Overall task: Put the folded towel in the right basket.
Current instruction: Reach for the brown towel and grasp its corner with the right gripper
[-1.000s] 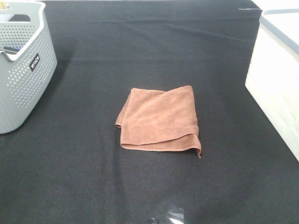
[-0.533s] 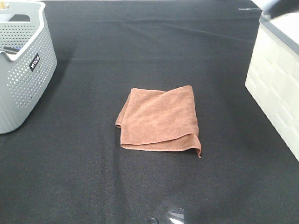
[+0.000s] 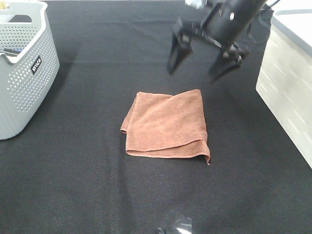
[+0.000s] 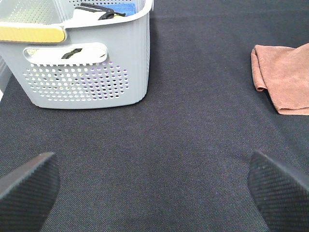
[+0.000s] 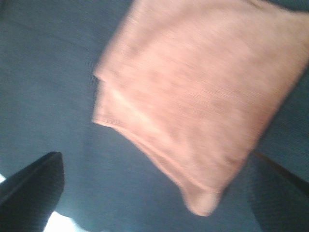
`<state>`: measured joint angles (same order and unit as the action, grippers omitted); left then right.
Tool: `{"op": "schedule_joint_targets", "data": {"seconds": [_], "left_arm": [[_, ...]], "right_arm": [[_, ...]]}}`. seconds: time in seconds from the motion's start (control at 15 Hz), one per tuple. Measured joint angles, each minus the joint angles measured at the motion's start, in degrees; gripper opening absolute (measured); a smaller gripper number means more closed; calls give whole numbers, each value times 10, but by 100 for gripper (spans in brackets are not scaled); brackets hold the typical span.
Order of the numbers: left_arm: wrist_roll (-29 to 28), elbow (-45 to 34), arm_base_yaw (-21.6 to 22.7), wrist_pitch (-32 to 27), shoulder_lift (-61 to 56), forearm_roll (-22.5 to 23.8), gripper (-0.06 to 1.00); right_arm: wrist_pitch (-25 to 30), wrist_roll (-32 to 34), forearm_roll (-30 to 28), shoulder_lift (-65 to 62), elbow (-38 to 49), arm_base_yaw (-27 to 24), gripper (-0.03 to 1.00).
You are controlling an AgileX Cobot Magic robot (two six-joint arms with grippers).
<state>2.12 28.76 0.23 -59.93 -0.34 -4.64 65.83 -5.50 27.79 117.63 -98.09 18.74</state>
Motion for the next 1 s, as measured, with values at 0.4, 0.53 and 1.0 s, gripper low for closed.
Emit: {"op": "schedule_joint_targets", "data": {"seconds": [0.4,0.53,1.0], "left_arm": [[0,0,0,0,0,-1,99],[0,0,0,0,0,-1,99],[0,0,0,1,0,-1,99]], "right_arm": [[3,15,-13,52,-5,-72,96],[-6,10,5,74,-5,-87,96],[-67,-1,34,147,-5,-86,96]]}}
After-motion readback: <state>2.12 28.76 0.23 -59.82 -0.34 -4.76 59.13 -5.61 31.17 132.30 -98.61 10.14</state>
